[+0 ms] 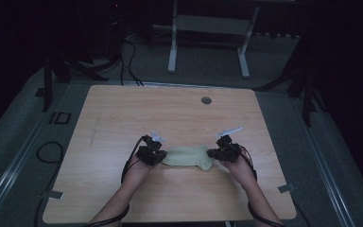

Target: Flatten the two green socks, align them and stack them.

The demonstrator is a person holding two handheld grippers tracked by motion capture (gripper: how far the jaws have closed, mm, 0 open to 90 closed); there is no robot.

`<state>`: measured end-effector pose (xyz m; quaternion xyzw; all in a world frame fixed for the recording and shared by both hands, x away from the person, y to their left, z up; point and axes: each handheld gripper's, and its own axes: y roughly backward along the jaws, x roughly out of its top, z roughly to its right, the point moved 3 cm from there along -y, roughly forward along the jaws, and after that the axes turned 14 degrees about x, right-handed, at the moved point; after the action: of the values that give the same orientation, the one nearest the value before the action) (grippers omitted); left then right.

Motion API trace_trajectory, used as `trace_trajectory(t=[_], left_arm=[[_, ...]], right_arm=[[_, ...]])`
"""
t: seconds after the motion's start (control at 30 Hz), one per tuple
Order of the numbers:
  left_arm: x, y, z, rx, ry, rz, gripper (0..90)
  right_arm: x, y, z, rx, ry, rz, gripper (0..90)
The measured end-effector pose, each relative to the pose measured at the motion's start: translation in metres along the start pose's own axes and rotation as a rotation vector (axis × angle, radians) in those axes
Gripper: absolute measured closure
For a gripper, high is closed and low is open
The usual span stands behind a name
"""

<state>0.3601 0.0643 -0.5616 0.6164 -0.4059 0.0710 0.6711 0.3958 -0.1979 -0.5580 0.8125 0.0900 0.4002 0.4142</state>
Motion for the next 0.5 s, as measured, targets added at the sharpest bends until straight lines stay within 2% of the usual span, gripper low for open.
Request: trace_trajectory(t=[0.2, 0.43, 0.5], left_arm=[[-0.0021, -0.0043, 0.0021, 0.003, 0.001, 0.000, 86.8], [-0.0030, -0.0046, 0.0010, -0.001, 0.013, 0.004, 86.8], [-0.0024, -0.0048, 0.0010, 0.003, 0.014, 0.006, 86.8]], right_arm=[[-0.0015, -0.0074, 0.0057, -0.024, 0.003, -0.018, 84.4], [0.0015, -0.0055, 0.0021, -0.036, 0.025, -0.010, 84.5], [0.0053, -0.0025, 0.0021, -0.039, 0.022, 0.014, 84.5]])
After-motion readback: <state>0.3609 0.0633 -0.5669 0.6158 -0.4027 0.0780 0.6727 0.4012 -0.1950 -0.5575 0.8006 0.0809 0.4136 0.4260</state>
